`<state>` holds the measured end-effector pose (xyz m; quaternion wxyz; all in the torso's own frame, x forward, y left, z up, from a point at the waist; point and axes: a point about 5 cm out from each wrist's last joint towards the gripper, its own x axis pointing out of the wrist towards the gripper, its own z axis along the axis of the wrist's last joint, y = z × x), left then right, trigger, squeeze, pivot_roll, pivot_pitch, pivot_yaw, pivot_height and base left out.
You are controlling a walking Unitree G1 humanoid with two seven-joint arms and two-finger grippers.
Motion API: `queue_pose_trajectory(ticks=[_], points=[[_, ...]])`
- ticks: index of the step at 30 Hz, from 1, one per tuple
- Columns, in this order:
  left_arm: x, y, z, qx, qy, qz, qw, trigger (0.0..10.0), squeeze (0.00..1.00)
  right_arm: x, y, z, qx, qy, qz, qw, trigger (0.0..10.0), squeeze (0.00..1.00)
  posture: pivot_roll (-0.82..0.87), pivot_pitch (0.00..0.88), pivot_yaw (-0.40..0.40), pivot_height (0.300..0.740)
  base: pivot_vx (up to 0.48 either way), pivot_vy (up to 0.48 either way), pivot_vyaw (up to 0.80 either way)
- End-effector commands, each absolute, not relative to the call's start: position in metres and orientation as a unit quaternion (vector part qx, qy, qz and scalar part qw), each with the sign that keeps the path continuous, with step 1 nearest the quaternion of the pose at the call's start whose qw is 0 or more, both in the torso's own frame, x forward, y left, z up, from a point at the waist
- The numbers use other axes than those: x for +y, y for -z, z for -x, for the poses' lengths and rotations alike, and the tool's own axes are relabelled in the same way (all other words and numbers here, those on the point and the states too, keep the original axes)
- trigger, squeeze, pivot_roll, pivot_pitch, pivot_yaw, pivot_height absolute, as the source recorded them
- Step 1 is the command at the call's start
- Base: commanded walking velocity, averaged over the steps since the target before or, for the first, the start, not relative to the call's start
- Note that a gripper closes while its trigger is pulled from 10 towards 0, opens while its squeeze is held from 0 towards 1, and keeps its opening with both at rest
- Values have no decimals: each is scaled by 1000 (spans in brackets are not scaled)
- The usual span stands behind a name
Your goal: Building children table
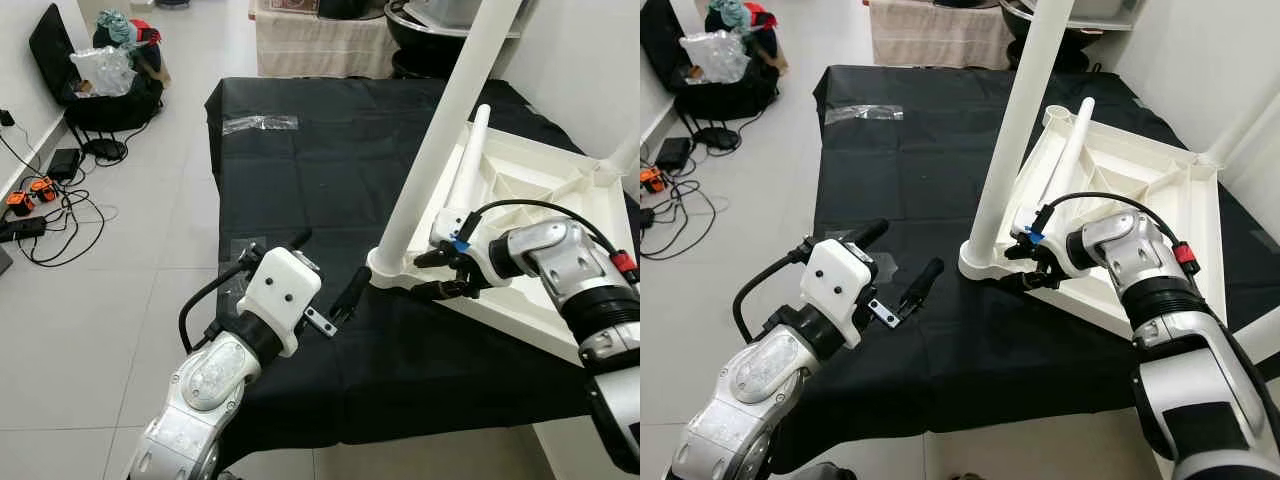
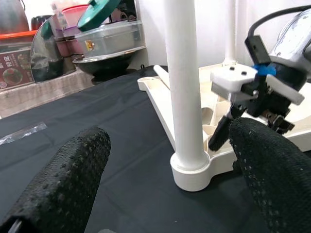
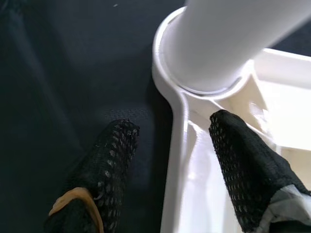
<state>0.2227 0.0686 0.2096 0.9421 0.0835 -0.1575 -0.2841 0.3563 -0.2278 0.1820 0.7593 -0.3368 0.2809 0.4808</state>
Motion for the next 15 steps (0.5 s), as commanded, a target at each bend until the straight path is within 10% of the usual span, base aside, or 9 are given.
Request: queue_pose_trajectory(ticks=[1, 6, 7, 15], points=[[66, -210, -220, -159, 287, -79, 941, 10000, 0, -224, -171, -354, 293, -489, 362, 737, 10000, 0, 43, 110, -103, 740, 0, 0, 0], [65, -212, -220, -161, 287, -77, 941, 10000, 0, -210, -167, -363, 291, -477, 392, 731, 10000, 0, 39, 124, -107, 740, 0, 0, 0], [65, -212, -220, -162, 286, -77, 941, 10000, 0, -206, -170, -366, 284, -474, 401, 731, 275, 0, 39, 129, -108, 740, 0, 0, 0], [65, -212, -219, -161, 282, -76, 943, 10000, 0, -186, -185, -376, 245, -483, 415, 731, 0, 0, 33, 139, -117, 740, 0, 0, 0]])
